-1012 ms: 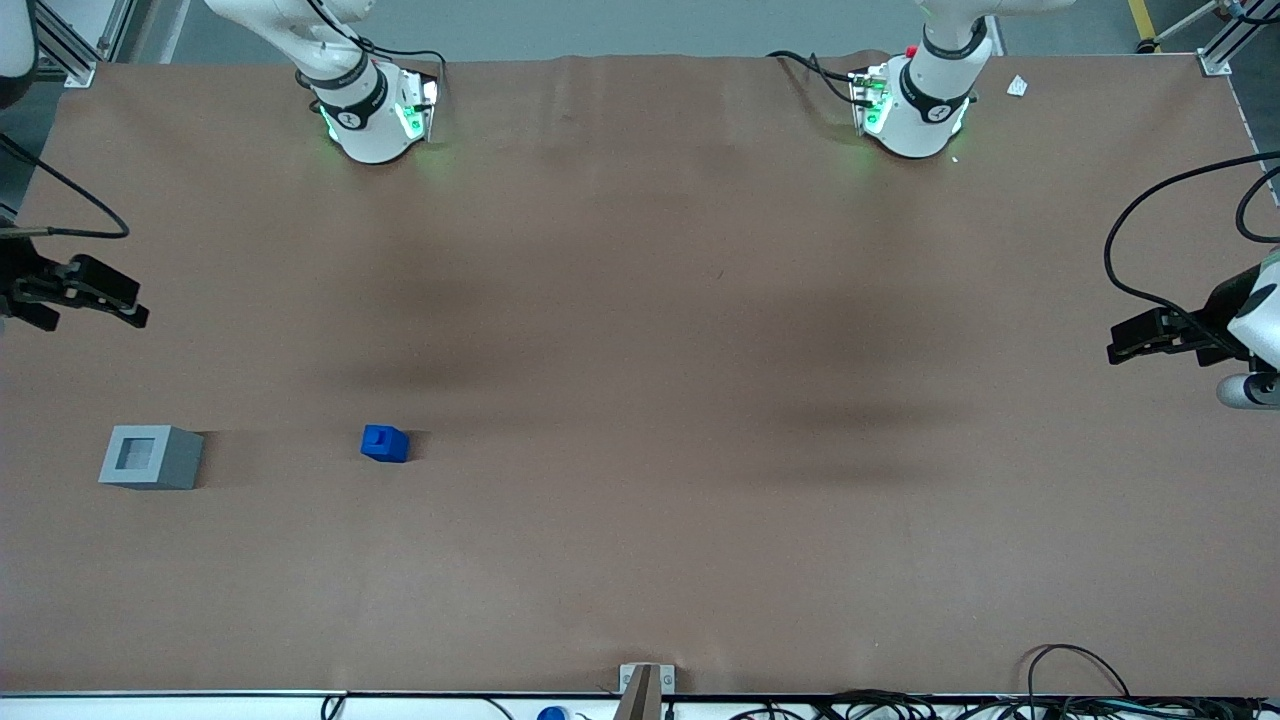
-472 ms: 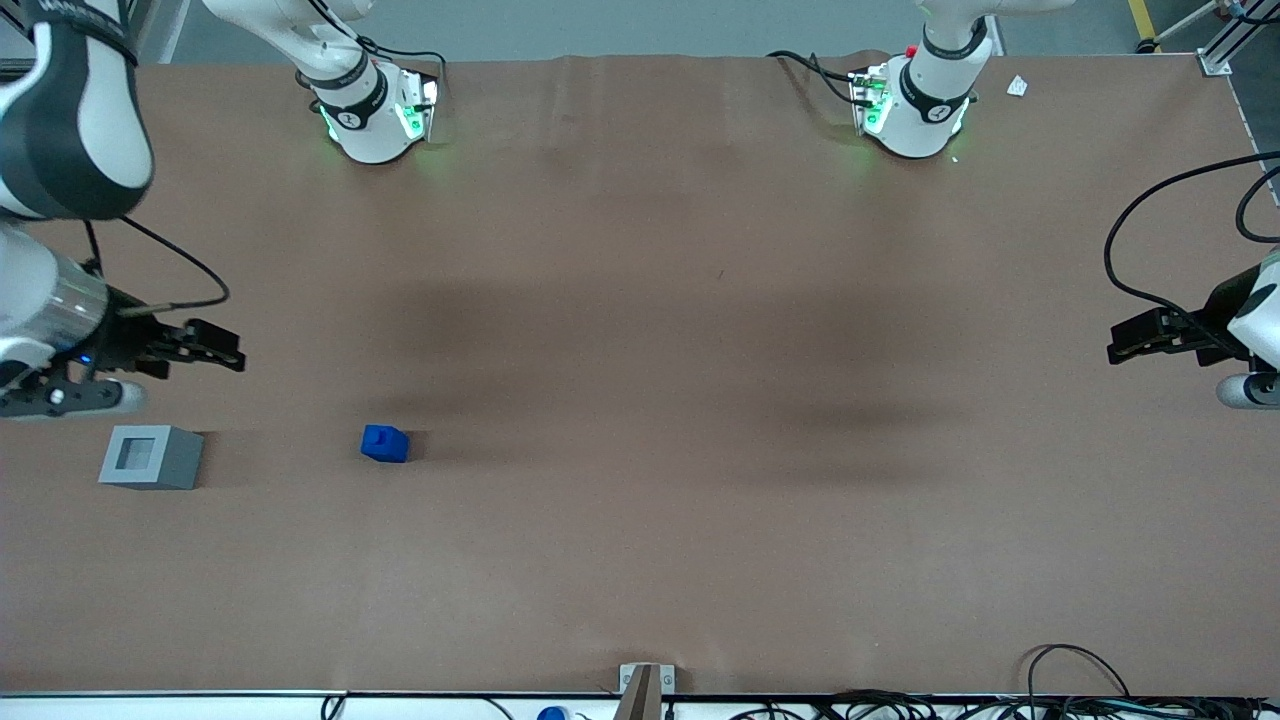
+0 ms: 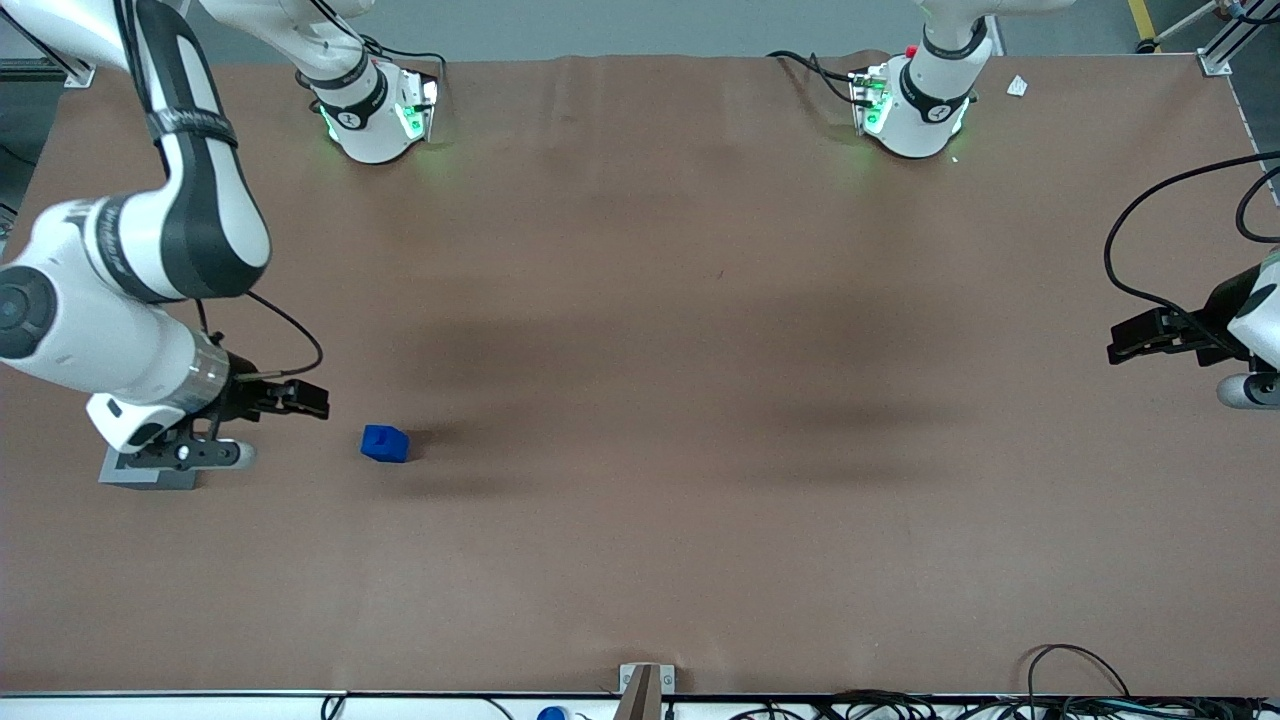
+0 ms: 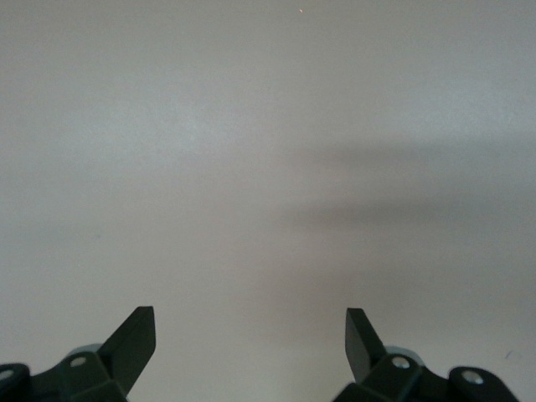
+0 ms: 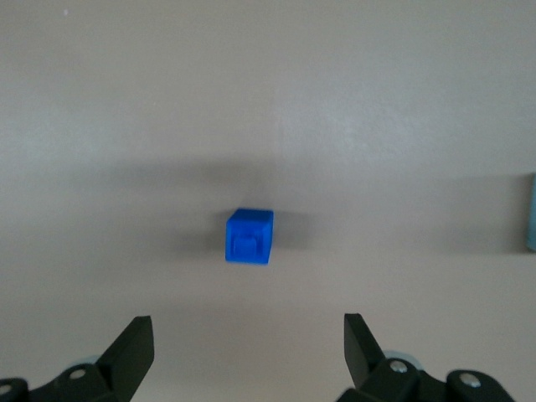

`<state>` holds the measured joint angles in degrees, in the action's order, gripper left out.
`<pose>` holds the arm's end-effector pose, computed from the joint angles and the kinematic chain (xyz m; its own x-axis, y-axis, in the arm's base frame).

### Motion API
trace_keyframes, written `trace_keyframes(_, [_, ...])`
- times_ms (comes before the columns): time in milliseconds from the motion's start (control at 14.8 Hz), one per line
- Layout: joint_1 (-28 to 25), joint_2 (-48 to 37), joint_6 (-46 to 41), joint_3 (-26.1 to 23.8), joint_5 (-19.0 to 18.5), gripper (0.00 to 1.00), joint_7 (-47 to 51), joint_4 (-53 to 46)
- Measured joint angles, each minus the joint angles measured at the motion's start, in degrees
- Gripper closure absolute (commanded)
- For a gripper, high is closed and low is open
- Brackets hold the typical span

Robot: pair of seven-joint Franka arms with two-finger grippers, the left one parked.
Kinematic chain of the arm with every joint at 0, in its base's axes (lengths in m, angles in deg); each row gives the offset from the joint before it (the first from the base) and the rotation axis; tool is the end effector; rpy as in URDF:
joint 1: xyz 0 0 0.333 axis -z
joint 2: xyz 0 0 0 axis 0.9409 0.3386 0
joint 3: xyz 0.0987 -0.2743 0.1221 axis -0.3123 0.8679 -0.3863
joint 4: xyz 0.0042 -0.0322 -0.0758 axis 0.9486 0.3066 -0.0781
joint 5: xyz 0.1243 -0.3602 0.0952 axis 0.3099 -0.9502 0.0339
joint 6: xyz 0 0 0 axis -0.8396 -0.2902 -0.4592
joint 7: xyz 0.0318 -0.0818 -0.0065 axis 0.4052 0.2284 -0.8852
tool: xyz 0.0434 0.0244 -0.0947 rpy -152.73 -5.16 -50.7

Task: Insert blue part into gray base with right arm
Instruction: 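Move the open right gripper down over the blue block, then close the right gripper on the blue block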

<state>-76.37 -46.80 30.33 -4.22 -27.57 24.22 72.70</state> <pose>0.6554 0.0689 0.4114 0.9999 -0.0004 -0.0169 -0.0014 -0.9980 -0.0630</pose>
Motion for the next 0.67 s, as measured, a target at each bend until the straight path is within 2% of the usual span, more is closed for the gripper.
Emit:
trace_keyframes(472, [-1.8, 6.5, 18.6, 0.0, 0.0, 0.00, 0.0, 7.6])
trace_keyframes(675, [-3.1, 8.4, 22.9, 0.0, 0.0, 0.00, 0.0, 9.6])
